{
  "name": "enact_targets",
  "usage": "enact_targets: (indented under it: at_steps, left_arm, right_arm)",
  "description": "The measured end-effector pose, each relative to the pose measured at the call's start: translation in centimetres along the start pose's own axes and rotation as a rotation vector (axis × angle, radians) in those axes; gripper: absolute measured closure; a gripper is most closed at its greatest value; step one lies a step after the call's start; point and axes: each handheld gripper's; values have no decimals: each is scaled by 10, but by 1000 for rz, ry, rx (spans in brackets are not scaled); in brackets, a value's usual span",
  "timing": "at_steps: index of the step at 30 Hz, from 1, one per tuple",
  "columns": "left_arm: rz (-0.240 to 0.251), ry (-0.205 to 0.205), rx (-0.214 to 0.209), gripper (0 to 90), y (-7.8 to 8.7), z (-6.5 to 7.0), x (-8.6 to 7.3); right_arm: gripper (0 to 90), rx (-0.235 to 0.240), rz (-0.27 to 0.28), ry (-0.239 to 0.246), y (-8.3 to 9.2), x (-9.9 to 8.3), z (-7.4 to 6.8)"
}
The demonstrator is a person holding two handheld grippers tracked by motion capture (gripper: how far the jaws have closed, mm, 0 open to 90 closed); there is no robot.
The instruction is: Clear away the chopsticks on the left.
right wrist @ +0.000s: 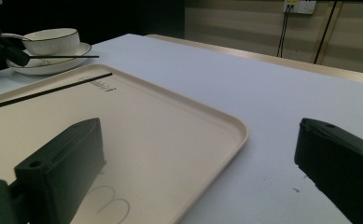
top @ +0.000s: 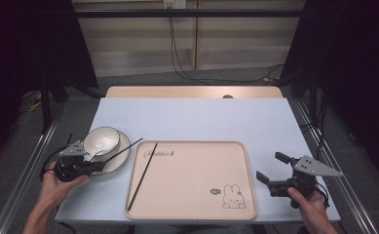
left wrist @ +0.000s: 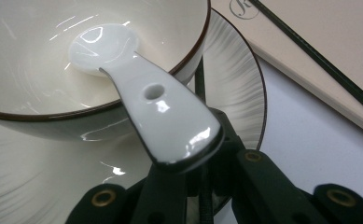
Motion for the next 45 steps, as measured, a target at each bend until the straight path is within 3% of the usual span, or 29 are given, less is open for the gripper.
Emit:
enact_targets:
  at_steps: [10,23,36,38,40,45]
  left_arm:
    - [25,48,-23,858,8,5,-1]
    - [74,80,-55,858,12,25,5]
    - [111,150,-32,857,19,46,7]
    - [123,160,-28,857,20,52,7]
    - [169,173,-23,857,23,58,6]
    - [170,179,-8,858,27,71,6]
  right_arm:
    - [11,4,-1,3,0,0,0]
    - [11,2,6,-2,0,1,0]
    - [11,10,3,4,0,1,0]
    - [11,11,3,7,0,1,0]
    - [11,13,2,5,0,1,0]
    - [11,9,2,6,-1,1,-1]
Point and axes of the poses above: each handheld gripper's, and its own axes: y roughly backward along the jaws, x roughly out of its top, z roughly to its right, and after that the axes turned 2 degrees about -z, right-handed
